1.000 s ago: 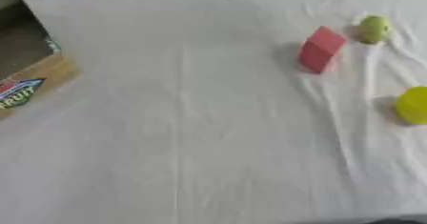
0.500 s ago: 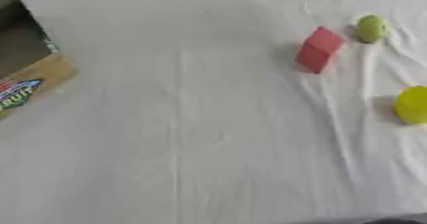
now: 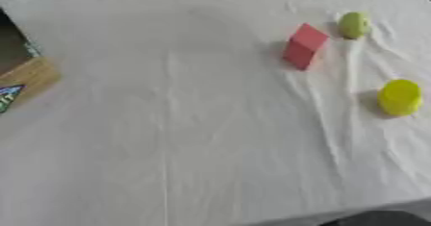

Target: Pick up the objects with one hand, pass them to the other hand, and then place them into the box on the other side of the table.

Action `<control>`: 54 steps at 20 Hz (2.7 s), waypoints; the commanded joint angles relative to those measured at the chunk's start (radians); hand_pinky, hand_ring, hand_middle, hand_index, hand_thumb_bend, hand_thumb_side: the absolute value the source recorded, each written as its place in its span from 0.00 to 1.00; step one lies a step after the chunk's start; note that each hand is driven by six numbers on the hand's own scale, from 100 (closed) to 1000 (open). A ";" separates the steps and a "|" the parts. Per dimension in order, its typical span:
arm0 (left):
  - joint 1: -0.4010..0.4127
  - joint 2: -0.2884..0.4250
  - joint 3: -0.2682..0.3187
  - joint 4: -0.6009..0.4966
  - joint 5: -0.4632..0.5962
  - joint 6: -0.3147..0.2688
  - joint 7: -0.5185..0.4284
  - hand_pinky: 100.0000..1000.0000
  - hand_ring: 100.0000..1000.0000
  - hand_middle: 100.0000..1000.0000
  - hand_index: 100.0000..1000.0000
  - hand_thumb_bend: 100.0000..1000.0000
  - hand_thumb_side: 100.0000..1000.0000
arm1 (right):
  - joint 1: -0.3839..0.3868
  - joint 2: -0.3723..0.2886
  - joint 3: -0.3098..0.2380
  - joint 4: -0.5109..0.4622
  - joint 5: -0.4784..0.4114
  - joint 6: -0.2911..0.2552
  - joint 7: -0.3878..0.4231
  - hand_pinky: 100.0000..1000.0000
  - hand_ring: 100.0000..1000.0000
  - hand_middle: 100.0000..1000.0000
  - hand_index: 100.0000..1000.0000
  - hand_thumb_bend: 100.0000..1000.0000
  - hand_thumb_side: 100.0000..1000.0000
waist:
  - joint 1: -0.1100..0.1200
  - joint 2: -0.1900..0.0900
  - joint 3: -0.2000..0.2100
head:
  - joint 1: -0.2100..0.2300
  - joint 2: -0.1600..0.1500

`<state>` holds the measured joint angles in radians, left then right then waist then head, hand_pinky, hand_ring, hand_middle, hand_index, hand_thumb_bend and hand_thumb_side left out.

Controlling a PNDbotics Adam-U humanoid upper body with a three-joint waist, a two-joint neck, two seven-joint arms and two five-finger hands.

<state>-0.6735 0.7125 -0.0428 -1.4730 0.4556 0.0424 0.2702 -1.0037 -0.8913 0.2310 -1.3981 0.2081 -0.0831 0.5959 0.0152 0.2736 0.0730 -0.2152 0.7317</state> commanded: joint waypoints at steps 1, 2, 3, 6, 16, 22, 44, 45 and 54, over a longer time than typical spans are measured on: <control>-0.001 0.054 -0.001 -0.010 -0.004 0.007 -0.015 0.74 0.78 0.77 0.84 0.60 0.61 | -0.031 -0.062 0.020 -0.019 0.085 -0.081 0.216 0.90 0.89 0.85 0.90 0.24 0.41 | -0.001 -0.030 -0.005 | -0.008 0.014; 0.002 0.059 -0.001 -0.010 -0.006 0.009 -0.020 0.74 0.78 0.77 0.84 0.60 0.61 | -0.028 -0.072 0.021 -0.025 0.095 -0.097 0.256 0.90 0.89 0.85 0.90 0.24 0.40 | -0.001 -0.033 -0.007 | -0.007 0.016; 0.003 0.063 -0.001 -0.009 -0.007 0.011 -0.023 0.74 0.78 0.77 0.84 0.60 0.61 | -0.022 -0.081 0.019 -0.031 0.099 -0.107 0.283 0.90 0.89 0.85 0.90 0.25 0.40 | -0.002 -0.035 -0.009 | -0.005 0.018; 0.005 0.072 -0.001 -0.008 -0.006 0.013 -0.026 0.74 0.78 0.77 0.84 0.59 0.61 | 0.019 -0.118 0.010 -0.059 0.085 -0.121 0.308 0.90 0.89 0.85 0.90 0.24 0.40 | -0.005 -0.042 -0.015 | 0.002 0.022; 0.000 0.068 -0.006 -0.003 -0.002 0.015 -0.033 0.74 0.78 0.76 0.84 0.59 0.61 | 0.026 -0.120 0.027 -0.069 0.107 -0.153 0.311 0.90 0.90 0.86 0.91 0.28 0.26 | -0.012 -0.054 -0.020 | 0.024 0.000; 0.002 0.069 -0.005 -0.004 -0.001 0.015 -0.033 0.74 0.78 0.76 0.84 0.59 0.61 | 0.023 -0.114 0.046 -0.049 0.125 -0.185 0.311 0.91 0.90 0.87 0.91 0.31 0.16 | -0.013 -0.045 -0.014 | 0.042 -0.017; 0.012 0.090 -0.003 -0.019 0.004 0.021 -0.026 0.74 0.78 0.76 0.84 0.59 0.62 | -0.003 -0.123 0.161 -0.058 0.290 -0.421 0.287 0.91 0.92 0.88 0.91 0.44 0.07 | -0.030 0.027 0.016 | 0.035 -0.050; 0.013 0.092 -0.002 -0.018 0.005 0.021 -0.026 0.74 0.78 0.76 0.84 0.59 0.62 | -0.001 -0.126 0.162 -0.057 0.295 -0.428 0.286 0.91 0.92 0.89 0.92 0.45 0.07 | -0.031 0.029 0.015 | 0.035 -0.047; 0.018 0.098 -0.002 -0.015 0.006 0.024 -0.023 0.74 0.78 0.76 0.84 0.59 0.62 | 0.010 -0.145 0.174 -0.047 0.337 -0.497 0.311 0.92 0.93 0.88 0.92 0.51 0.00 | -0.038 0.040 0.007 | 0.031 -0.033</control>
<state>-0.6486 0.7658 -0.0534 -1.4736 0.4570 0.0643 0.2454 -0.9835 -0.9926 0.4151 -1.4448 0.5356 -0.4226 0.7578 -0.0242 0.3300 0.0807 -0.1829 0.6930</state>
